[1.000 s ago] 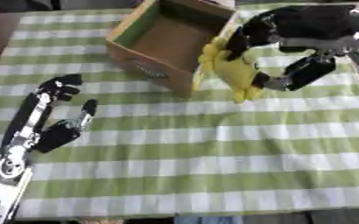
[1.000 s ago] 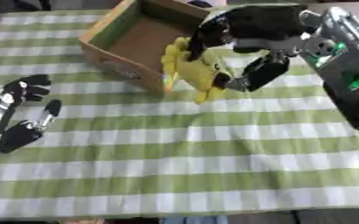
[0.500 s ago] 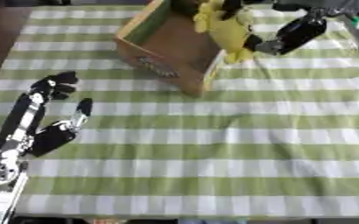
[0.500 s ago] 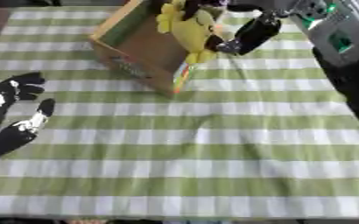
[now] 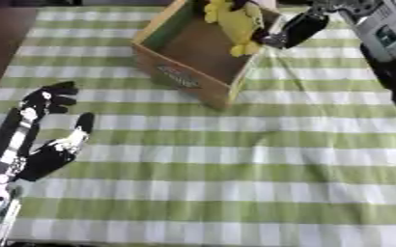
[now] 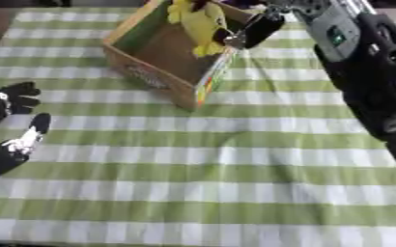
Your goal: Pick up objects on the table and place them in the box.
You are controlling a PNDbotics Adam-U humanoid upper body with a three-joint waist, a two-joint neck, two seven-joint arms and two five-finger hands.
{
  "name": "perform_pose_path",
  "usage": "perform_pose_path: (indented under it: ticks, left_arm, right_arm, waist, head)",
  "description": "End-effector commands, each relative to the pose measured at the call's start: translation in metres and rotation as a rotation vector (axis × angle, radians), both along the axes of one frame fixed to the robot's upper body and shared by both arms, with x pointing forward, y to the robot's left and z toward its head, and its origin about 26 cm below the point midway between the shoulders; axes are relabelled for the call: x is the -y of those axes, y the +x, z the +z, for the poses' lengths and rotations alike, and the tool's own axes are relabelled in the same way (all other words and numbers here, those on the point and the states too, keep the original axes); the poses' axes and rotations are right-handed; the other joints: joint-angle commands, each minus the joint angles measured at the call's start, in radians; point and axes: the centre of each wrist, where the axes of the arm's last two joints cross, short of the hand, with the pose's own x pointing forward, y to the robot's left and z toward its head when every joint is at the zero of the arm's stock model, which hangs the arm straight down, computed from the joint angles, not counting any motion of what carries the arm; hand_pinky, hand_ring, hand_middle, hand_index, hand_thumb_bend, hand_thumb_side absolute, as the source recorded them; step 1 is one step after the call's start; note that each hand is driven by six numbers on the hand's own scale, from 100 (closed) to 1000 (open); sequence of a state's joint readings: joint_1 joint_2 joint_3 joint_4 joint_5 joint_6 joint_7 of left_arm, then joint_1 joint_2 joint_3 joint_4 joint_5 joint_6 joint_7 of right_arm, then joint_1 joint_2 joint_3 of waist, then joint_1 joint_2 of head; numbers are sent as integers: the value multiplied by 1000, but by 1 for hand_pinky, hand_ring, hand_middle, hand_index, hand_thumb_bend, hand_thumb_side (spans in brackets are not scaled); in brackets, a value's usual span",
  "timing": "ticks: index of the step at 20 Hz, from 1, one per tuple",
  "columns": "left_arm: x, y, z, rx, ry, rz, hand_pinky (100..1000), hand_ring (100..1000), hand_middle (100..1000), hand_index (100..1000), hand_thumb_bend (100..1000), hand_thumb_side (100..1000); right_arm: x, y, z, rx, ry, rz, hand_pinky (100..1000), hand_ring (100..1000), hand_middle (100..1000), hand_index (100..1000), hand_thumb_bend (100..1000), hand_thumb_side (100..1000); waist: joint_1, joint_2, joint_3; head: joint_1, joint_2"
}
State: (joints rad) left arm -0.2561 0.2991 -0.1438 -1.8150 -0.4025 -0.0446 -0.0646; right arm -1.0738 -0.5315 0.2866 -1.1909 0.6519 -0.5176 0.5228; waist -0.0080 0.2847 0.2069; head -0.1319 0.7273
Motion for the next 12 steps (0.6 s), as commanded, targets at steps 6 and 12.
perform_pose_path:
  ticks: [6, 12]
  left_arm:
    - [7, -1, 11, 35, -11, -44, 765, 766, 764, 896, 304, 598]
    - [8, -1, 12, 36, -13, -49, 765, 766, 764, 897, 298, 598]
  right_arm:
    - [-4, 27, -12, -33, 17, -128, 853, 798, 787, 415, 100, 100]
    - [-5, 37, -36, -36, -12, -162, 853, 797, 788, 422, 100, 100]
  waist:
    - [-1, -13, 33]
    - [0, -9, 40]
  head:
    - [-44, -15]
    - [-46, -20]
